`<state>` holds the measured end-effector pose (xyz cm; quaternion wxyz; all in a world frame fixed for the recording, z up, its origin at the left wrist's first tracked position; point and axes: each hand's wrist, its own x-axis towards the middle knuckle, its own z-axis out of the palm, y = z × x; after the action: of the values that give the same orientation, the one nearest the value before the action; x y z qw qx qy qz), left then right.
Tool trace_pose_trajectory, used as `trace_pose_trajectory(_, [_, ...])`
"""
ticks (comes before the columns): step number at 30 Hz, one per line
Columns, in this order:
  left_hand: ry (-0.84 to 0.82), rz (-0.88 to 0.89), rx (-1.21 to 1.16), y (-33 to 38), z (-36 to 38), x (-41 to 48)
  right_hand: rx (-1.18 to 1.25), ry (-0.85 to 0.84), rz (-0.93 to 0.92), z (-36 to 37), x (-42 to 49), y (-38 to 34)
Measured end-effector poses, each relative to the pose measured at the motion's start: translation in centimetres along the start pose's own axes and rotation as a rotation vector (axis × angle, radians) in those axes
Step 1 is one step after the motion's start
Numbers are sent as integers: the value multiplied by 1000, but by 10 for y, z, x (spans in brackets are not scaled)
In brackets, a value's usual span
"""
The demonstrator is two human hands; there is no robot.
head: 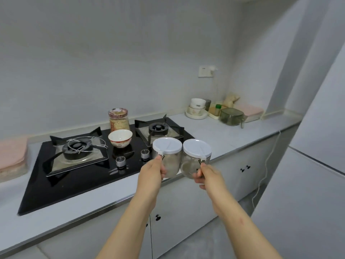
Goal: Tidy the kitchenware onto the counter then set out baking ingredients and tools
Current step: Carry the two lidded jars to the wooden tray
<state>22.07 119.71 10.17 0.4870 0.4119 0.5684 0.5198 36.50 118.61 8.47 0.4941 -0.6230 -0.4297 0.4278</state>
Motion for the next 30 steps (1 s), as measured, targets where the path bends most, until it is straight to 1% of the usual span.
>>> trace_pose_trajectory(5, [-134, 24, 21, 4, 78, 19, 51, 105, 38, -60, 39, 11])
trace_pose_trajectory(8, [-175, 22, 6, 4, 112, 40, 64, 143, 39, -83, 64, 13])
trace_pose_trajectory(12, [-239, 22, 8, 6, 166, 85, 47, 229, 31, -112, 116, 8])
trace_pose_trajectory(15, [-279, 15, -21, 11, 203, 129, 62, 264, 14, -127, 163, -5])
trace_pose_trajectory(22, [-288, 12, -6, 38, 279, 233, 54, 296, -8, -153, 268, -37])
trace_pose_trajectory(25, [-302, 48, 14, 41, 299, 252, 53, 311, -5, -164, 293, -36])
trace_pose_trajectory(30, [-320, 37, 33, 37, 339, 284, 71, 322, 52, -189, 343, -32])
